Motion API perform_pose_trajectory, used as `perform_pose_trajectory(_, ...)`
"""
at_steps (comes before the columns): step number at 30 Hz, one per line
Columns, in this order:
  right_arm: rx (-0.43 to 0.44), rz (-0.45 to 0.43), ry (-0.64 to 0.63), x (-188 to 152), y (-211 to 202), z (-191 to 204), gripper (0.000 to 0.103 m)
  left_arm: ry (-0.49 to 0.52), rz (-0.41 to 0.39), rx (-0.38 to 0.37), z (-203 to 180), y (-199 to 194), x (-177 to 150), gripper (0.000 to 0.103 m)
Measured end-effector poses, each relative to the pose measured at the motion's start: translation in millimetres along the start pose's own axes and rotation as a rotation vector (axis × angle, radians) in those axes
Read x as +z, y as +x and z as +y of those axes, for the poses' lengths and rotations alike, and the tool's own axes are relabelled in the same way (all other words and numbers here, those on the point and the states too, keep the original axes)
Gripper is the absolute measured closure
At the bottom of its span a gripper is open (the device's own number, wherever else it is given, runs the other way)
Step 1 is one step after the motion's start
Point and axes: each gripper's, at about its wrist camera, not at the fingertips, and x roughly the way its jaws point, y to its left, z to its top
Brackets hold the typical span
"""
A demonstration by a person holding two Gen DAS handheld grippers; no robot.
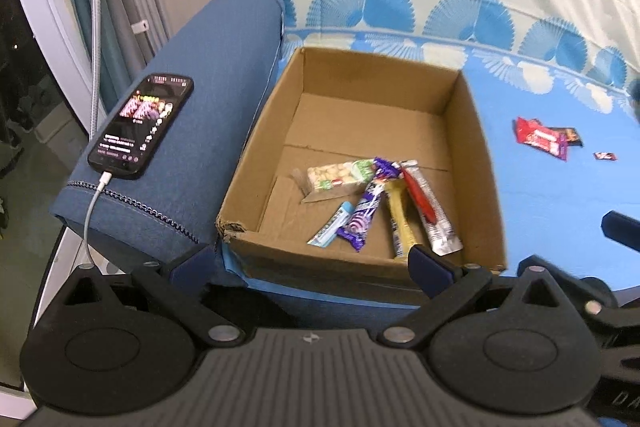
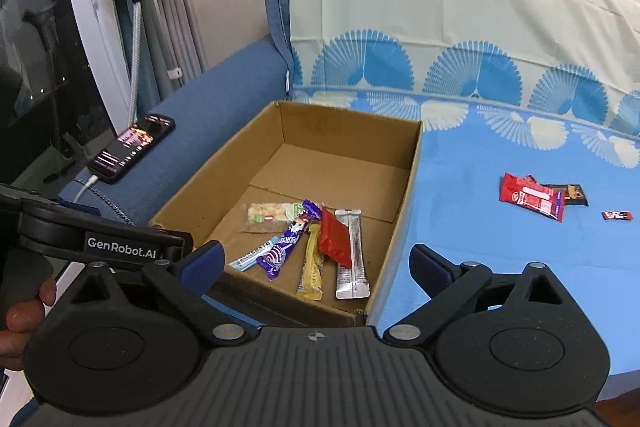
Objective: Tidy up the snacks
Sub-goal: 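Move both tools back over the remaining snacks on the sofa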
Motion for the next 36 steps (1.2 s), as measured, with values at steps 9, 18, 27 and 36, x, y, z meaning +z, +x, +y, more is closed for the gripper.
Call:
perform_pose_trajectory(9, -0.004, -0.086, 0.035, -13, -40, -13, 0.001, 0.053, -0.058, 0.001, -29, -36, 0, 0.000)
perform_pose_trajectory(18, -0.095, -0.148, 0.144, -23, -66, -75, 0.001, 0.187, -0.091, -0.043, -99, -46, 23, 0.000)
perform_pose_trajectory(27, -0.280, -0.152, 0.311, -37, -69, -187, 0.001, 0.114, 0.071, -0.180, -199, 13, 80, 0.000)
perform_pose_trajectory(36, -0.445, -0.104, 0.536, -49, -25, -332, 0.001, -0.105, 0.281, -0.219, -316, 142, 155, 0.000)
